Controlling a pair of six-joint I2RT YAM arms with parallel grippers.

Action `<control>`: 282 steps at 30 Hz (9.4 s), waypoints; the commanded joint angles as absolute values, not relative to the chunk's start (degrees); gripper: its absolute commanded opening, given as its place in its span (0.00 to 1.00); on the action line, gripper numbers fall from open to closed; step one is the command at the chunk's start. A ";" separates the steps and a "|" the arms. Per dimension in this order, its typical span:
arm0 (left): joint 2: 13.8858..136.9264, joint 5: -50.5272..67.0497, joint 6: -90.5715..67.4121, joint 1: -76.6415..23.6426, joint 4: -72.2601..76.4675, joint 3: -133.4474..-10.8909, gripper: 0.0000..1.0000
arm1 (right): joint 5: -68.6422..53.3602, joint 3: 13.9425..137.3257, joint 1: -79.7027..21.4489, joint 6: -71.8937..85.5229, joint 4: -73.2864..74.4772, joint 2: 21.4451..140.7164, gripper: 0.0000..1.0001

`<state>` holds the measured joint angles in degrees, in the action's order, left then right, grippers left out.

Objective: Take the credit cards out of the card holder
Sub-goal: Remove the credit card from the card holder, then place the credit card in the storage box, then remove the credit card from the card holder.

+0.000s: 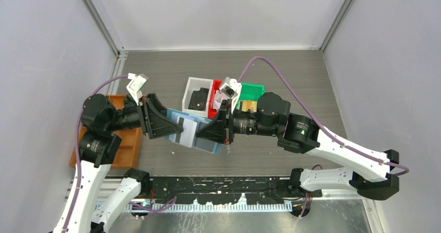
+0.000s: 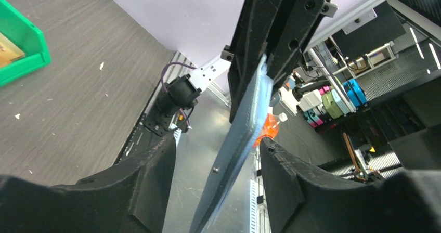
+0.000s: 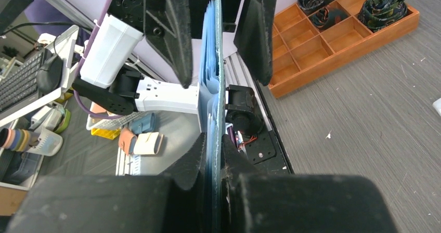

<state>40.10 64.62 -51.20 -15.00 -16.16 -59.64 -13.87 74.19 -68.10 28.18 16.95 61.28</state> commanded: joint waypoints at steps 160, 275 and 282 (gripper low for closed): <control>44.54 63.04 -34.97 -16.08 -28.64 -71.83 0.00 | -19.52 77.06 -27.72 39.28 10.89 102.26 0.02; 45.72 65.86 -51.26 -16.11 -17.73 -75.52 0.00 | -37.35 50.19 -47.37 57.22 -36.07 60.87 0.61; 45.67 66.38 -52.29 -16.09 -17.14 -76.02 0.00 | -39.08 49.08 -47.47 60.42 -42.38 62.67 0.58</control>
<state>45.78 65.04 -50.83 -16.12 -20.95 -74.11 -37.93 49.23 -47.11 58.52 -34.72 62.70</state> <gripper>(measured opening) 0.101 0.593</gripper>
